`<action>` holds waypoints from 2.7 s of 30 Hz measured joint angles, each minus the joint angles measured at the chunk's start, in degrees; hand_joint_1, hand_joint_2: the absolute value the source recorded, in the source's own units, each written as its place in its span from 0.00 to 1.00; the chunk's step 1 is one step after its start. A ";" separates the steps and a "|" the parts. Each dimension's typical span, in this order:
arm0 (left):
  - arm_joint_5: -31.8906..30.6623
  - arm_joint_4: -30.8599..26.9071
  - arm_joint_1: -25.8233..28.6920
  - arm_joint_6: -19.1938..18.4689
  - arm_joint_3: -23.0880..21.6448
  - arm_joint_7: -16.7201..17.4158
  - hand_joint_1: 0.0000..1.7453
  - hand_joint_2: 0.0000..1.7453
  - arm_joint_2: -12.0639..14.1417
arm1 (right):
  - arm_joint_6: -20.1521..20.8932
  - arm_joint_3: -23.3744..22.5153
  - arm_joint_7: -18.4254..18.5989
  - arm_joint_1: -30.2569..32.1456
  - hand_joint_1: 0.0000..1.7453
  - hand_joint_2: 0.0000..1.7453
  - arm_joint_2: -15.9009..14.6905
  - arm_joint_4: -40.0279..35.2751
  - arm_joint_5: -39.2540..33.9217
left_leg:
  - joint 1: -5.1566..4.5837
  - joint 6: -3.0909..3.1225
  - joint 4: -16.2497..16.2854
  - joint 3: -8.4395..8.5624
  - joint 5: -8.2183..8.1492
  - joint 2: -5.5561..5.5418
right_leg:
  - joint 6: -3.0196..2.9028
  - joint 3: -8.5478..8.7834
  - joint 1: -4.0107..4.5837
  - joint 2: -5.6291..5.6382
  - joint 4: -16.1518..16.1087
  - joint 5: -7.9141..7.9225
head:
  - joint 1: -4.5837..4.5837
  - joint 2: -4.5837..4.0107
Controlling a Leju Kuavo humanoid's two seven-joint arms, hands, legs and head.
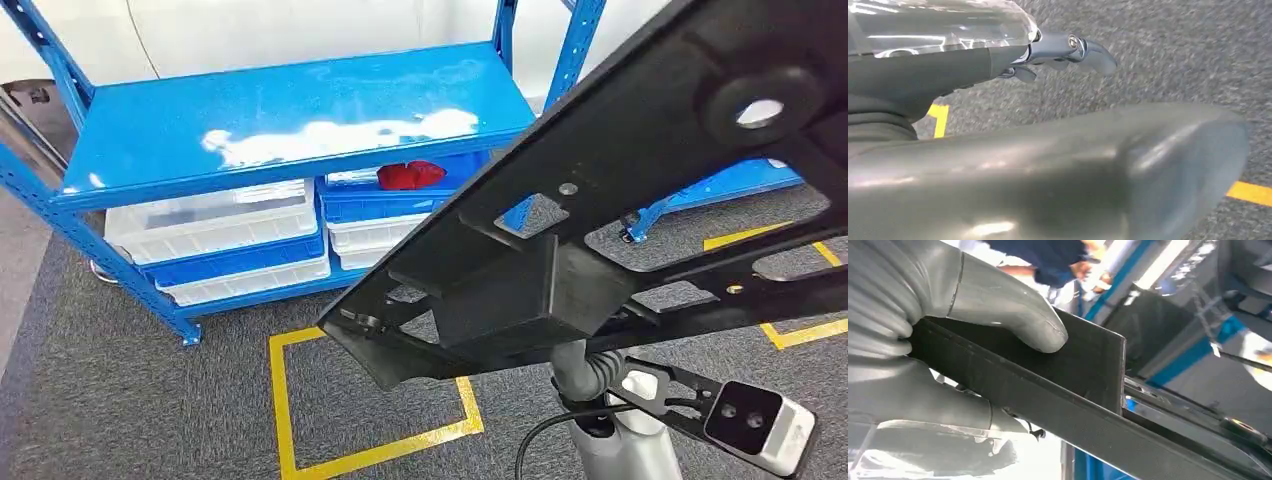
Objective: Take the parts from the cabinet and place them on the table.
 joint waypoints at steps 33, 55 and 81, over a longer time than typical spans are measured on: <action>-2.49 0.00 0.63 1.34 -1.53 0.75 0.00 0.00 -1.75 | 5.59 -2.26 -0.02 0.45 1.00 1.00 2.69 -5.90 -3.26 | -0.23 0.57 -0.72 0.67 -0.29 3.42 | 0.33 -8.79 -0.23 -4.74 16.27 -6.58 | 0.04 0.00; -0.55 0.00 0.40 2.08 -0.11 1.49 0.00 0.00 -1.22 | -0.24 4.69 2.47 -5.96 1.00 1.00 2.05 -3.33 -8.70 | -0.27 -1.34 -0.62 0.31 -0.11 -2.30 | -2.24 -0.26 0.41 1.31 -1.12 1.32 | 0.02 0.00; -3.61 -0.15 0.33 -1.35 -1.88 0.35 0.00 0.00 0.74 | 4.98 -3.35 0.04 0.73 1.00 1.00 4.98 -6.15 -0.19 | -0.49 -1.78 13.15 -5.22 -6.10 2.17 | -3.46 0.13 0.66 -0.97 -1.60 1.16 | 0.04 0.00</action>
